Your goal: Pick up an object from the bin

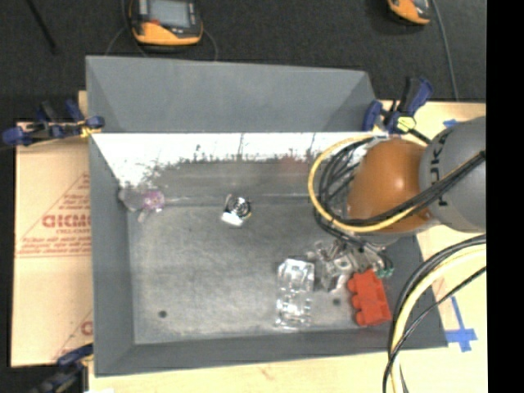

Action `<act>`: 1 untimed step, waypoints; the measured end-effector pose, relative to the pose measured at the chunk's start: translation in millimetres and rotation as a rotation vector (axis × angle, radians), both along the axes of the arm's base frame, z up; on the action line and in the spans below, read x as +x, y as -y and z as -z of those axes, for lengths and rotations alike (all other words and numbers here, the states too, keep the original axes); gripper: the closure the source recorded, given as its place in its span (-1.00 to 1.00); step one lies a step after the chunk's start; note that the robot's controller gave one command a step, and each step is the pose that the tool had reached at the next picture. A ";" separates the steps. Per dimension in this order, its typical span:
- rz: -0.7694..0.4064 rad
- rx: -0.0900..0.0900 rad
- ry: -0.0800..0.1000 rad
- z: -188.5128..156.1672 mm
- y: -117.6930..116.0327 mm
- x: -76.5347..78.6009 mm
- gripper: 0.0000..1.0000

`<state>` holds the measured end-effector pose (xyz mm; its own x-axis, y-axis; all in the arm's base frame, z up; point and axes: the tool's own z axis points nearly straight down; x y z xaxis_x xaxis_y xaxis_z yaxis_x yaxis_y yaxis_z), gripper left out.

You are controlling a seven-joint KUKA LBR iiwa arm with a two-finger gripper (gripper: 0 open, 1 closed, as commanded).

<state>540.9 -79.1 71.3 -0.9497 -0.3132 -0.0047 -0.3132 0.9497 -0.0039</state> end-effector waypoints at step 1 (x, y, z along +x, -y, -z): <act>-0.001 0.000 0.000 0.1 -0.1 -0.1 -1.00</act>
Offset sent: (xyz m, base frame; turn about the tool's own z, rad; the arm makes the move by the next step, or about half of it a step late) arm 0.0000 0.0000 0.0000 0.0000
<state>540.7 -79.0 71.2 -0.9494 -0.3139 -0.0044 -0.3139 0.9495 -0.0037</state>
